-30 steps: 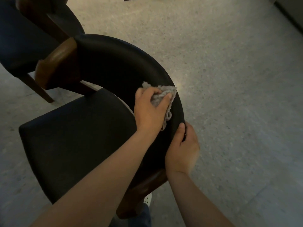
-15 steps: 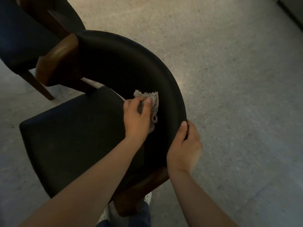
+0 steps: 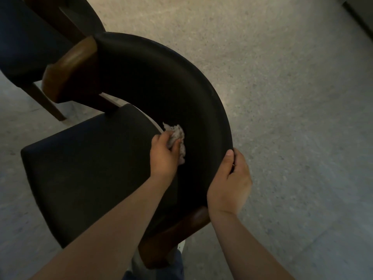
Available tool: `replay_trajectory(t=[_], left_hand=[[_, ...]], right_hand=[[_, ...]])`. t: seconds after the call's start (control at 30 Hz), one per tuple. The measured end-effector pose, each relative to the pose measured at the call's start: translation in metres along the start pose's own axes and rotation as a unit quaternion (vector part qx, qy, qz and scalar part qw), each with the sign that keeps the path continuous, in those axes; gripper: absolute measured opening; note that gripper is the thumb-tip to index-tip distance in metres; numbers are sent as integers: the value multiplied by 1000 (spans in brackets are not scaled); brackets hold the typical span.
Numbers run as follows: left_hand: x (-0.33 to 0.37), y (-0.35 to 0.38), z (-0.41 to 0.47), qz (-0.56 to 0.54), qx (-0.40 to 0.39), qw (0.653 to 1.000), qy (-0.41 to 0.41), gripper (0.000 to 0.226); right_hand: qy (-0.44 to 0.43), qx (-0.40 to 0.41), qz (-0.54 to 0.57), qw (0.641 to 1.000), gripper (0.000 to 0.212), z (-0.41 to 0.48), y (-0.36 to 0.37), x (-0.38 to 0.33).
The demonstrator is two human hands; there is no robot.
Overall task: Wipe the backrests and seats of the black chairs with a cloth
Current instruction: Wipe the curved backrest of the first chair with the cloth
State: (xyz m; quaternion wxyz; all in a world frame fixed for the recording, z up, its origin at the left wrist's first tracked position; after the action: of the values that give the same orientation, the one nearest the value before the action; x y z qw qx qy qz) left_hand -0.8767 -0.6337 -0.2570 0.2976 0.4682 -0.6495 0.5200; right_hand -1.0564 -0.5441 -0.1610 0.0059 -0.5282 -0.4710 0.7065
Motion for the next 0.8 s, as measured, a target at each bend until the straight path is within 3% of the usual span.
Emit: replay_trajectory(t=[0.13, 0.23, 0.33, 0.53, 0.6, 0.7, 0.8], left_hand=[[-44, -2, 1, 21, -36, 994, -100, 36], [-41, -5, -1, -29, -15, 997, -66, 36], [-35, 6, -5, -73, -41, 995, -55, 43], [-47, 14, 1, -8, -68, 995, -68, 49], [-57, 14, 4, 23, -92, 990, -101, 49], [-72, 5, 3, -25, -89, 980, -175, 53], [-55, -15, 10, -50, -42, 993, -95, 49]], right_hand=[[-3, -4, -2, 1000, 47, 0, 0, 1], [-5, -2, -2, 1000, 39, 1, 1, 3], [-5, -10, -2, 1000, 41, 1, 1, 2], [-9, -2, -6, 1000, 56, 0, 2, 0], [-9, -3, -6, 1000, 54, 0, 2, 0], [-5, -4, -7, 1000, 48, 0, 1, 0], [3, -9, -8, 1000, 44, 0, 1, 1]])
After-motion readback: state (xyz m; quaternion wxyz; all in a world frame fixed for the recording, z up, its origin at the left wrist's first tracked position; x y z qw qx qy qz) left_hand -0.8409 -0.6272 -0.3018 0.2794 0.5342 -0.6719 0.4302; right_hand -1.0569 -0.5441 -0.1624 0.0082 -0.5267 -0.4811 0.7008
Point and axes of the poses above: each hand's wrist, its own z-axis towards the middle knuckle, its own y-axis out of the palm, x = y × z, the point moved 9 cm from there along z, towards the middle knuckle, and after that the axes turned 4 degrees about y, right-handed, at the moved point
